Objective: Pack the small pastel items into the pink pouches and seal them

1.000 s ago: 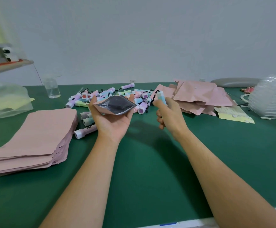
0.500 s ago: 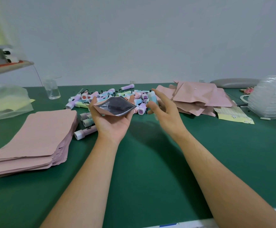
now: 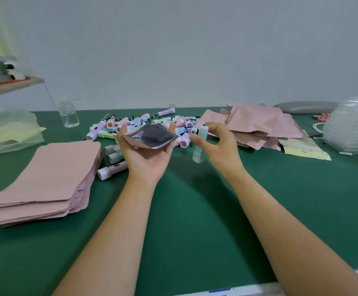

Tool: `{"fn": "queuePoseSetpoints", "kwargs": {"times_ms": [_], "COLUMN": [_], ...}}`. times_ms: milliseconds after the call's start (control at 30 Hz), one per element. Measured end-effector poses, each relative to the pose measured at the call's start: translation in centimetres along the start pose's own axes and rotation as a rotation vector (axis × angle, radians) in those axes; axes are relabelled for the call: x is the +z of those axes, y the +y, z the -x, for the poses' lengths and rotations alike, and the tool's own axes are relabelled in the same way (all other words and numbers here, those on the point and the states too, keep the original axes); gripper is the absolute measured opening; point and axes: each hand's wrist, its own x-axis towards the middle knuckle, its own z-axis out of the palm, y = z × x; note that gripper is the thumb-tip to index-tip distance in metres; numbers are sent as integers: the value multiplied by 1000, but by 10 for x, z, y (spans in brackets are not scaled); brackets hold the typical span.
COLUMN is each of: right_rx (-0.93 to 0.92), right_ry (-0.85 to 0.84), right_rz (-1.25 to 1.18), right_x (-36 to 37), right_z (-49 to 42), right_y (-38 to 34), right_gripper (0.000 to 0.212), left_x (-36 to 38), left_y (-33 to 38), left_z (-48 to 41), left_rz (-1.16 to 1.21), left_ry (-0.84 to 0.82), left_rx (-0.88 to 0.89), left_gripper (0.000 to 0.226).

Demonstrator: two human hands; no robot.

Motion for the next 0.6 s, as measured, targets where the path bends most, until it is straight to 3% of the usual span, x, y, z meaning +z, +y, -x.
{"fn": "queuePoseSetpoints", "kwargs": {"times_ms": [200,300,400,600], "right_rx": [60,51,-49,-346], "right_ry": [-53,-42,7,269], "right_rz": [148,99,-48,-233], "right_x": [0,-2,-1,8], "right_z": [2,1,2,12], "right_y": [7,5,-1,-23], "right_gripper": [36,34,29,26], "left_x": [0,1,1,-1], "left_y": [-1,0,-3,-1], "left_z": [0,0,-1,-3], "left_rz": [-14,-23,-46,-117], "left_ry": [4,5,6,38], "left_rx": [11,19,34,55], "left_gripper": [87,78,74,60]}}
